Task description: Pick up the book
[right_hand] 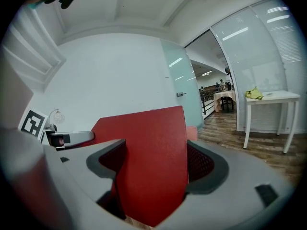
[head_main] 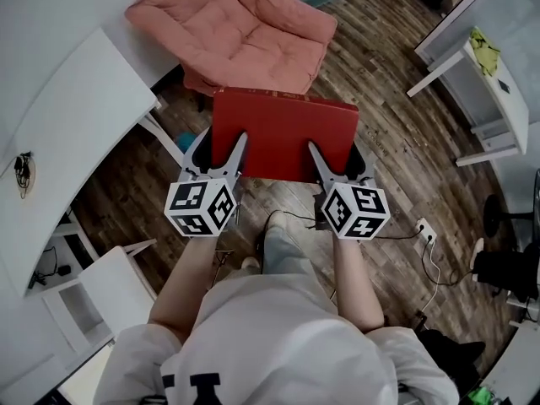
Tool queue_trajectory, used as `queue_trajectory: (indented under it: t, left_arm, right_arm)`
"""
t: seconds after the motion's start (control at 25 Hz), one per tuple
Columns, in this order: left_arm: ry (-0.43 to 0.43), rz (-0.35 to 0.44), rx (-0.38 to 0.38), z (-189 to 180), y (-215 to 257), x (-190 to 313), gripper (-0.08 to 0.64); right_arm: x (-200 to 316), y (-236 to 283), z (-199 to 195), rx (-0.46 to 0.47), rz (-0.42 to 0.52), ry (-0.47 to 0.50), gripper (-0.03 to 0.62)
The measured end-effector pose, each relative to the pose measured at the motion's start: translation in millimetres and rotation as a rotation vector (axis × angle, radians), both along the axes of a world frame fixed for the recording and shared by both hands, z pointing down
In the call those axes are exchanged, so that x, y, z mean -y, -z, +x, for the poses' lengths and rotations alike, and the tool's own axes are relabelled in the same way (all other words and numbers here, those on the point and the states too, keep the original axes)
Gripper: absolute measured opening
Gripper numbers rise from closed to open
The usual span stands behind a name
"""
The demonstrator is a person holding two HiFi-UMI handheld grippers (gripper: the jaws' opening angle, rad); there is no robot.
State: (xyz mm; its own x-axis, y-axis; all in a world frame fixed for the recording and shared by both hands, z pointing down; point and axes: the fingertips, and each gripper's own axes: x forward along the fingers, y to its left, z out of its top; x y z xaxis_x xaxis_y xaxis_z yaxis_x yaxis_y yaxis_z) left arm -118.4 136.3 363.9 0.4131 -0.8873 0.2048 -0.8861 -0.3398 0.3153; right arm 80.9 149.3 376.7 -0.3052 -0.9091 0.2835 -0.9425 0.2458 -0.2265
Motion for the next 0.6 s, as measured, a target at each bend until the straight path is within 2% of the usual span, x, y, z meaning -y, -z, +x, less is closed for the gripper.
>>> queue_trajectory:
  t: [0.28, 0.6]
  left_arm:
    - [-0.018, -0.002, 0.007, -17, 4, -51, 0.264]
    - [-0.001, 0.007, 0.013, -19, 15, -83, 0.264]
  right_arm:
    - [-56, 0, -17, 0.017, -0.013, -0.021, 0.371]
    - [-86, 12, -19, 0.018, -0.003, -0.009, 0.371]
